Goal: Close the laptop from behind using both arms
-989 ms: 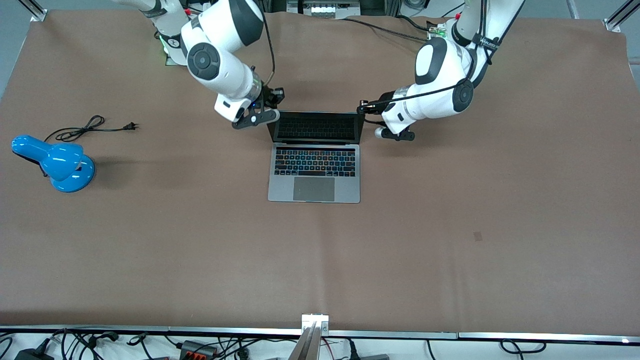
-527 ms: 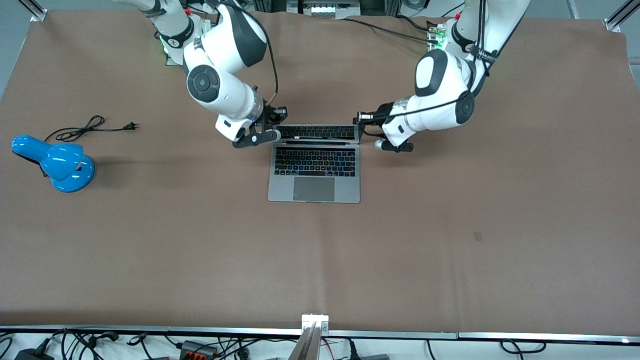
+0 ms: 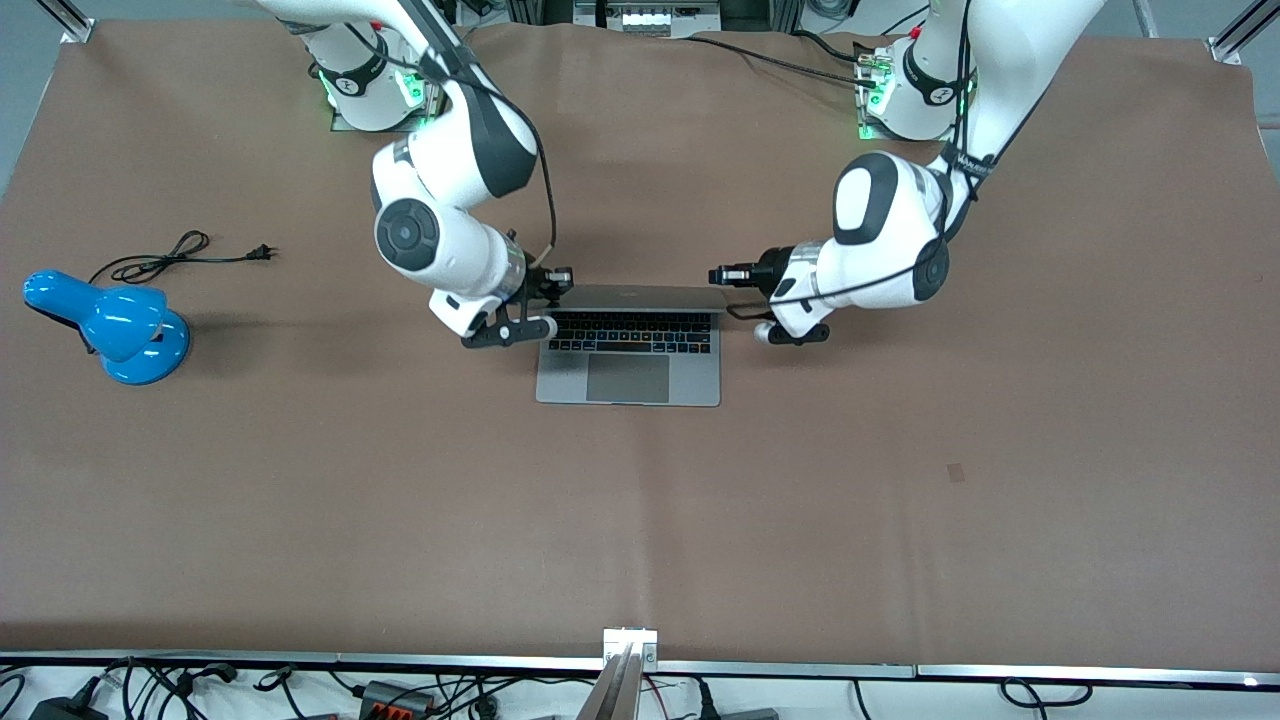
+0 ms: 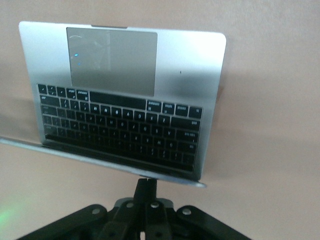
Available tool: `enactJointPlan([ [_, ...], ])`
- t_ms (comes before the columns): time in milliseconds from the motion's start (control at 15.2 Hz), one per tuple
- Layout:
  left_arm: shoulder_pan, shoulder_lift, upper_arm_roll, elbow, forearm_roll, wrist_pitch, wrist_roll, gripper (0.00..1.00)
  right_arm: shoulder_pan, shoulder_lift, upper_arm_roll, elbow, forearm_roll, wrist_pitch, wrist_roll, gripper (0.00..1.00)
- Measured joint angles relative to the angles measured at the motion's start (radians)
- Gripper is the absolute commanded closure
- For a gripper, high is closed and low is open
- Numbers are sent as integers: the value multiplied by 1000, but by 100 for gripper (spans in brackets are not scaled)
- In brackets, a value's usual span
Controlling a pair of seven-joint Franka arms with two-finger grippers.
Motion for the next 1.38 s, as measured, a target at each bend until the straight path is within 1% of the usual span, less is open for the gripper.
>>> enactJointPlan([
  [264, -1, 81, 9, 39, 3, 2, -8, 100, -9, 85, -2, 84, -9, 3, 0, 100],
  [462, -16, 122, 18, 52, 61, 26, -24, 100, -17, 141, -4, 136, -9, 3, 0, 100],
  [593, -29, 155, 23, 69, 76, 37, -33, 100, -20, 184, -10, 161, -9, 11, 0, 100],
  [791, -68, 196, 65, 93, 100, 42, -36, 100, -21, 259, -16, 192, -12, 41, 0, 100],
  [989, -130, 224, 115, 101, 112, 82, -36, 100, -21, 321, -16, 211, -27, 95, 0, 100],
  [1121, -146, 238, 123, 104, 112, 105, -36, 100, -21, 327, -15, 221, -29, 100, 0, 100],
  [1385, -152, 240, 126, 110, 112, 105, -36, 100, -20, 330, -15, 222, -31, 103, 0, 100],
])
